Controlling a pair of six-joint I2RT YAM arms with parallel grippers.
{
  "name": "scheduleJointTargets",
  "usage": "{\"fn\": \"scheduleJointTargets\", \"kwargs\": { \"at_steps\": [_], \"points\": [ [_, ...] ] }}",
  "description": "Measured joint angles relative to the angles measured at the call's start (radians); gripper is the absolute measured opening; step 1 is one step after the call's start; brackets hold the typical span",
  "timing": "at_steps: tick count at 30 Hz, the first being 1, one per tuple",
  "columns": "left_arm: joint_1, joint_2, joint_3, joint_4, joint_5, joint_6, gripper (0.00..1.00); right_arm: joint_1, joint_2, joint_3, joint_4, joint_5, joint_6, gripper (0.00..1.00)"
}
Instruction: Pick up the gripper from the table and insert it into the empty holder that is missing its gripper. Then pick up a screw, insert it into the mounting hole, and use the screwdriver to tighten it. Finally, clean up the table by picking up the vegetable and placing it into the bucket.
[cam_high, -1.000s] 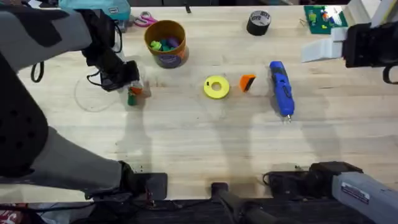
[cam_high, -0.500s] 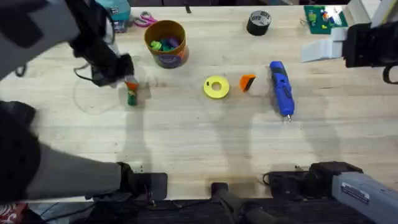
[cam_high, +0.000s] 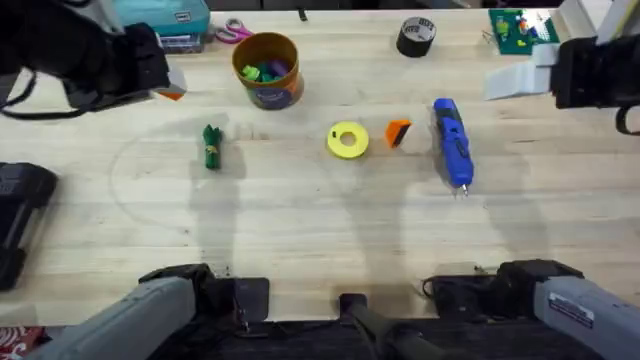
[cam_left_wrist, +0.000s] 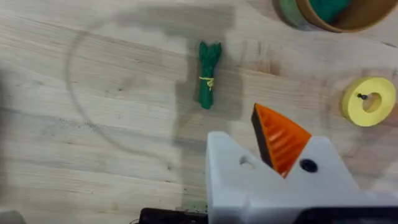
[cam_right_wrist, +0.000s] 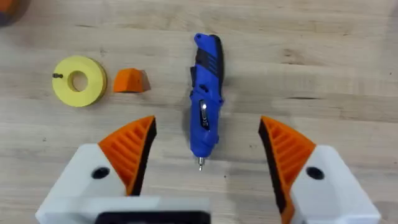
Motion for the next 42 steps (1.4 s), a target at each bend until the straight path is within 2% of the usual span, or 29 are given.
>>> {"fn": "scheduleJointTargets", "kwargs": {
  "at_steps": [5,18,24,25,31,33,38,42],
  "points": [
    [0.0,-0.052,0.0,-0.001,0.0,0.004,0.015,0.0,0.0,0.0,0.0,0.0,0.0,0.996],
    [0.0,-0.051,0.0,-0.002,0.0,0.006,0.017,0.0,0.0,0.001,-0.04,0.0,0.0,0.997],
    [0.0,-0.051,0.0,-0.005,0.0,0.011,0.915,0.0,0.0,0.002,-0.132,0.0,0.0,0.997],
    [0.0,-0.051,0.0,-0.005,0.0,0.011,0.964,0.0,0.0,0.002,-0.148,0.0,0.0,0.997],
    [0.0,-0.051,0.0,-0.008,0.0,0.012,0.986,0.0,0.0,0.002,-0.264,0.0,0.0,0.997],
    [0.0,-0.051,0.0,0.001,0.0,0.031,0.986,0.0,0.0,0.003,-0.305,0.0,0.0,0.997],
    [0.0,-0.051,0.0,0.044,0.008,0.156,0.986,0.0,0.0,0.003,-0.398,-0.001,0.0,0.996],
    [0.0,-0.053,0.012,0.099,0.06,0.292,0.986,0.0,0.0,0.003,-0.465,-0.003,-0.001,0.997]
  ]
}}
